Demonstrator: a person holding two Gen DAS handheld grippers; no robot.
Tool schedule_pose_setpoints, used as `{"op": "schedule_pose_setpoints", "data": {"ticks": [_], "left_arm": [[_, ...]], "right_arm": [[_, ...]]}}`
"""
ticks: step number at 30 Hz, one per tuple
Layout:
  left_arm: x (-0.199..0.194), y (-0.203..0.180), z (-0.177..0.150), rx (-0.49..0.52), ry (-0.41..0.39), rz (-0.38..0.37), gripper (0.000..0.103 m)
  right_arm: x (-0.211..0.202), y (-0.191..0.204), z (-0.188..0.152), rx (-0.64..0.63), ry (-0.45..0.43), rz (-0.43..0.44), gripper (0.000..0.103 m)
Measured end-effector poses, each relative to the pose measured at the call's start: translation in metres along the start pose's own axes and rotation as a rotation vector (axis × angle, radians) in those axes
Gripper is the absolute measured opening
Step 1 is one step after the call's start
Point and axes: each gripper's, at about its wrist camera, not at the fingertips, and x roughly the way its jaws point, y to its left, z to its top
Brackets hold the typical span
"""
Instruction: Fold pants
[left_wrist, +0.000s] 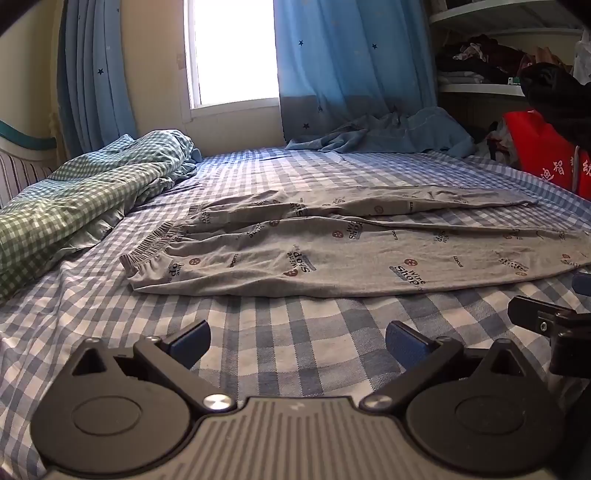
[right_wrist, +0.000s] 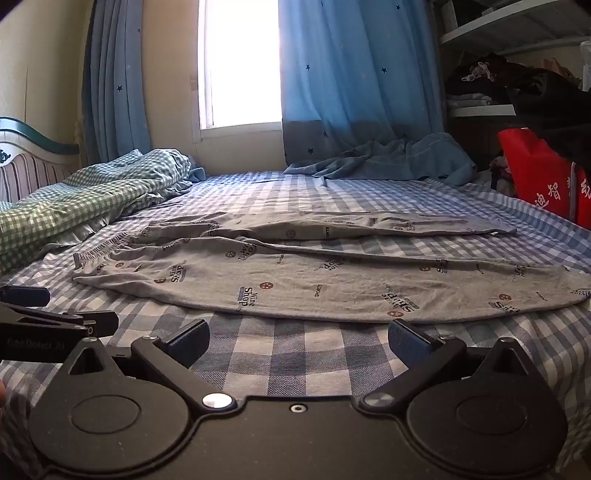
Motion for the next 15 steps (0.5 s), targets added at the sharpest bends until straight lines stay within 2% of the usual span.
{"op": "schedule_pose_setpoints", "data": {"ticks": [15], "left_arm": [[0.0034, 0.0004, -0.0010, 0.003, 0.008, 0.009, 0.103]], "right_arm": [[-0.0006, 0.0004, 0.0037, -0.002, 0.010, -0.002, 0.102]]}}
